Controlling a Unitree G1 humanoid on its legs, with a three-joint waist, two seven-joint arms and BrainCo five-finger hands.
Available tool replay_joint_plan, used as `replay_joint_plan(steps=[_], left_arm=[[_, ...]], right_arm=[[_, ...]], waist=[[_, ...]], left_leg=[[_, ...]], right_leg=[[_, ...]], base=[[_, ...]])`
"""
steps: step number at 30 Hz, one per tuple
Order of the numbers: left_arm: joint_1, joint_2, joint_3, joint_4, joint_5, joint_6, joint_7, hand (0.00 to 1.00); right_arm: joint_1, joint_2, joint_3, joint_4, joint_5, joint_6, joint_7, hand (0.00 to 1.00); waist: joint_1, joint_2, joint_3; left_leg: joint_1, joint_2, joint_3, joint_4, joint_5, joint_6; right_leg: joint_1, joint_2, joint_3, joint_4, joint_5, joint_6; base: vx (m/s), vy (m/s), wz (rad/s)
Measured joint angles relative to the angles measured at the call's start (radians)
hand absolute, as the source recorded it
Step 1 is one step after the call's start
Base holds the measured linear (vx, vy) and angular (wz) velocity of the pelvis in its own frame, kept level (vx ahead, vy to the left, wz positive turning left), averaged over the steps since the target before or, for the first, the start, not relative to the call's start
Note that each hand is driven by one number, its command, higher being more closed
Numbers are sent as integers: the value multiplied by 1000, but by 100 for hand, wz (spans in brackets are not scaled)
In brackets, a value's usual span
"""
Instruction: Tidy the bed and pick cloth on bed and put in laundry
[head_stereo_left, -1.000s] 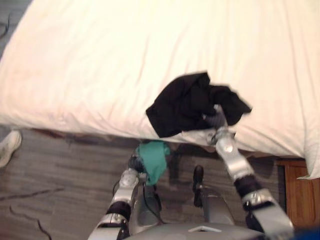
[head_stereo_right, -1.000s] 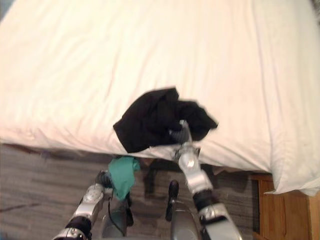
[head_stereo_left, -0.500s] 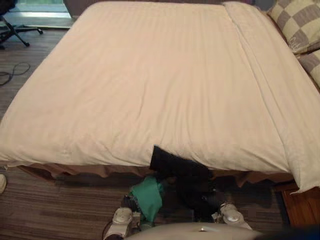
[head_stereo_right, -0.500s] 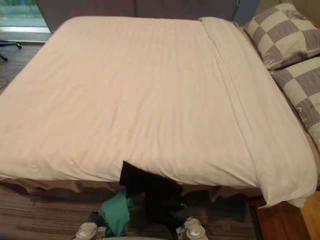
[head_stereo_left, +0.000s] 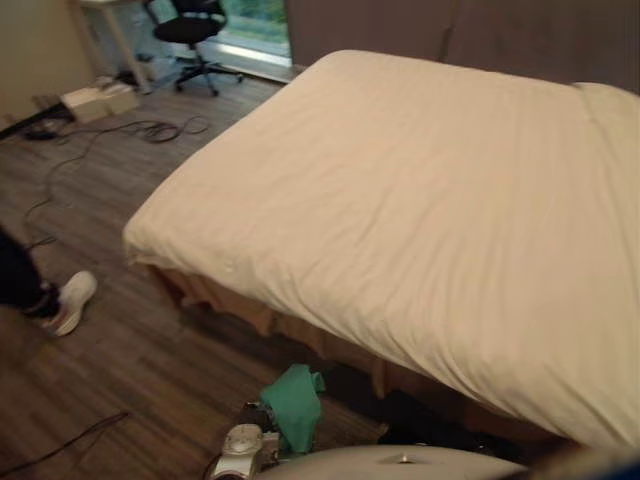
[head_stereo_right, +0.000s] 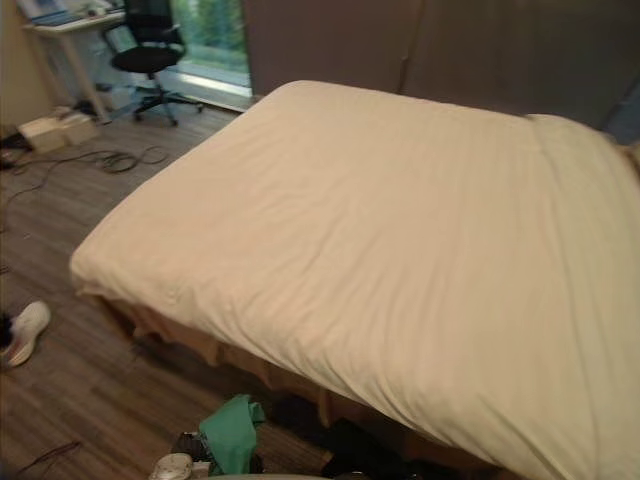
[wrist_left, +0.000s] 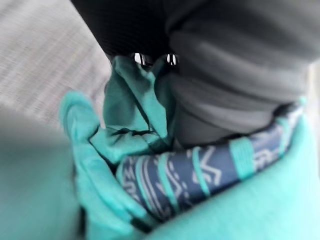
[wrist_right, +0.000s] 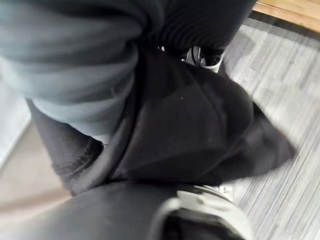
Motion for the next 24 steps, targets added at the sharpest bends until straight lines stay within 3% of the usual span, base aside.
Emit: replay_joint_plan(steps=[2,3,4,5,6,7,8,9,10,11,12,13,14,16,20,21,23,24], left_arm=[[-8,-9,-13,-35,23,6,10,100],[-9,-13,-39,-81,23,11,11,100],[-26,-30,-59,-122,23,11,19,100],[-48,-38,-61,-128,23,12,26,100],[-48,-37,-62,-140,23,15,39,100],[-57,-25,-70,-154,22,15,51,100],[-63,-13,-69,-144,22,22,53,100],[-74,-2,-75,-143,22,19,60,100],[-75,2,-78,-138,22,18,60,100],[-64,-1,-85,-115,19,19,61,100],[-54,-4,-92,-110,16,19,63,100],[-47,1,-100,-100,12,19,62,100],[-46,8,-103,-101,12,19,63,100],[-46,21,-105,-101,12,17,59,100],[-46,68,-106,-84,11,17,49,100],[-46,75,-106,-71,11,17,43,100],[-39,76,-108,-69,11,19,32,100],[-30,79,-109,-68,11,19,29,100]], right_arm=[[-13,-1,9,0,10,2,-14,100],[-29,6,10,-2,30,1,-18,100],[-46,-9,7,-10,38,-1,-29,100],[-68,-24,4,-18,44,-5,-35,100],[-95,-34,1,-25,68,-9,-45,100],[-114,-15,0,-41,86,-16,-58,100],[-120,-1,2,-49,98,-17,-60,100],[-128,20,0,-45,111,-28,-63,100],[-136,22,0,-42,117,-33,-63,100],[-140,20,1,-37,134,-36,-64,100],[-131,18,0,-37,144,-36,-65,100],[-138,16,-10,-18,152,-35,-66,100],[-141,23,-27,4,157,-34,-64,100],[-142,30,-64,6,174,-34,-63,100],[-153,53,-124,17,186,-34,-67,100],[-155,52,-140,17,186,-34,-67,100],[-154,41,-151,23,185,-33,-66,100],[-154,41,-151,23,185,-33,-66,100]], waist=[[8,-3,5],[4,-10,12],[7,18,39],[12,45,65],[16,62,82],[33,61,97],[33,46,101],[28,-12,116],[30,-9,119],[28,-3,118],[24,26,103],[18,44,102],[20,38,100],[9,39,99],[10,14,92],[16,7,90],[30,4,89],[32,12,91]], left_leg=[[-52,-26,-47,7,43,18],[-102,-52,-2,35,88,68],[-138,-47,104,56,125,122],[-143,-32,170,57,141,144],[-150,-30,262,47,139,155],[-159,-13,443,85,-48,169],[-165,-14,499,107,-98,117],[-186,-4,596,203,-159,132],[-204,15,614,288,-180,161],[-222,95,648,440,-215,157],[-216,140,651,446,-221,142],[-203,113,622,423,-245,122],[-175,50,588,331,-202,133],[-134,-10,511,213,-139,148],[-90,-71,355,115,-88,152],[-75,-94,314,104,-87,154],[-22,-122,259,68,-88,152],[5,-125,212,63,-87,155]], right_leg=[[25,-14,-101,-39,23,8],[24,-23,-166,-32,45,17],[-25,-8,-206,73,80,20],[-55,5,-207,108,58,8],[-46,27,-204,3,80,-1],[-10,12,-237,-62,99,-14],[12,-7,-277,-81,84,-12],[18,-66,-335,-89,83,-9],[22,-91,-363,-79,80,-5],[37,-119,-422,-54,74,12],[37,-112,-445,-41,66,25],[51,-135,-467,-23,51,51],[62,-162,-501,-23,77,60],[98,-170,-571,-25,130,63],[181,-166,-684,-20,202,84],[191,-190,-706,40,206,85],[152,-273,-704,251,227,51],[106,-309,-674,402,188,-46]], base=[[126,66,182],[64,221,225],[37,373,221],[-89,529,181],[-111,526,153],[-102,348,159],[-36,189,157],[29,51,114],[148,47,119],[204,-10,84],[241,138,109],[156,261,99],[130,294,107],[106,173,115],[142,128,137],[151,137,112],[160,139,93],[164,108,96]])
